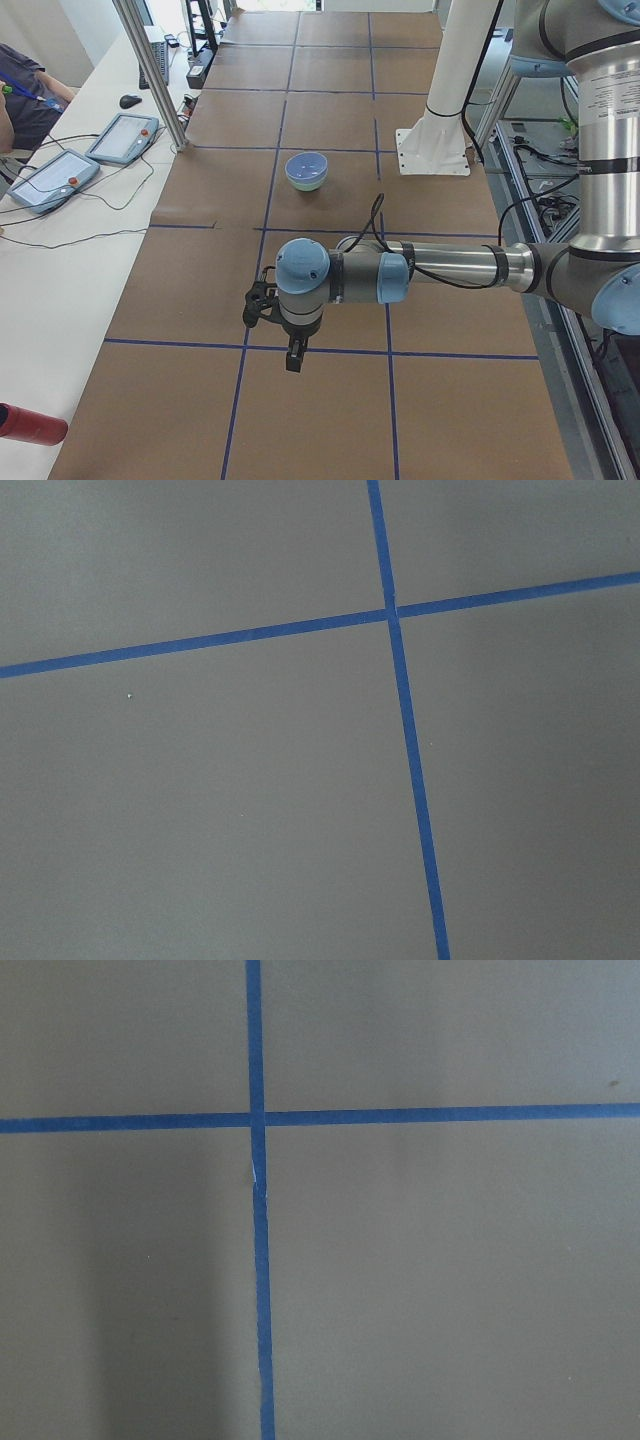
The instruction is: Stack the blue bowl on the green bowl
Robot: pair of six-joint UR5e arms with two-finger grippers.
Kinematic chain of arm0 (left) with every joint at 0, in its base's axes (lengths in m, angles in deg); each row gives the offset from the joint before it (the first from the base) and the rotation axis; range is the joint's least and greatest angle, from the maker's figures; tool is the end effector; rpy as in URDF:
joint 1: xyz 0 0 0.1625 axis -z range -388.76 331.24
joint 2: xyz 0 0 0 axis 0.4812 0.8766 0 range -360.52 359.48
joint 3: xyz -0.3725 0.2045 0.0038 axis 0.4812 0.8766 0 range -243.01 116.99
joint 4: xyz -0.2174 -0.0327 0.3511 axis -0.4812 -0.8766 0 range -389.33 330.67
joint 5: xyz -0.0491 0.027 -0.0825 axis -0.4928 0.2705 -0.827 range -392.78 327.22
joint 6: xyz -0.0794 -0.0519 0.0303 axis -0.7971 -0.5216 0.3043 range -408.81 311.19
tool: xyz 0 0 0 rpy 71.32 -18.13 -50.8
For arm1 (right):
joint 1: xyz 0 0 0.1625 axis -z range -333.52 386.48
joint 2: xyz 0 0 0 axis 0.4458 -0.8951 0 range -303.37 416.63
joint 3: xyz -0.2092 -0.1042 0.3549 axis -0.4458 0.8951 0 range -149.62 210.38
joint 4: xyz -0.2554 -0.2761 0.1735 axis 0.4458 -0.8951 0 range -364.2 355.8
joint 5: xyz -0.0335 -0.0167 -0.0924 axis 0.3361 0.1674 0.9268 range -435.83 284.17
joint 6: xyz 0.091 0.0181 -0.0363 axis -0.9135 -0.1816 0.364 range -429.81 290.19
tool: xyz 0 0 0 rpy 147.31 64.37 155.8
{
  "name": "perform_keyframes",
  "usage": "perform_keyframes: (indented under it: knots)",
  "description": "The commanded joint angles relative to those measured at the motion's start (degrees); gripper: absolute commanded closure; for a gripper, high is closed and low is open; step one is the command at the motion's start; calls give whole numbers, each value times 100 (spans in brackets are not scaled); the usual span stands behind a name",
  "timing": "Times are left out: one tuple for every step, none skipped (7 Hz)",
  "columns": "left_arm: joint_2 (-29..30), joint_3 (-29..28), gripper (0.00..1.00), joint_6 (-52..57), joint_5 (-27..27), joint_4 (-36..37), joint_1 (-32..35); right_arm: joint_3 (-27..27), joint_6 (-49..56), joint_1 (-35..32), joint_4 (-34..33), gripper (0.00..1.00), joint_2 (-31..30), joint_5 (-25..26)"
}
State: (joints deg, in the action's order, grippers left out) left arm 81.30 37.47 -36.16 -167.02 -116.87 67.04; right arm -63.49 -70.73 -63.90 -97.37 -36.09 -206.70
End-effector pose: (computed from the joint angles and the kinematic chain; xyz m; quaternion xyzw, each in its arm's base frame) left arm -0.1070 -0.4223 0.6391 0.0591 0.3719 0.0548 0.9248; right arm 0.0712 -0.4684 0.6580 -0.0182 -0.3489 0.0167 0.9368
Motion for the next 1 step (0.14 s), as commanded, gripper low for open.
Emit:
perform_keyframes:
  knots:
    - [1, 6, 0, 0, 3, 0, 0, 0, -5, 3, 0, 0, 0, 0]
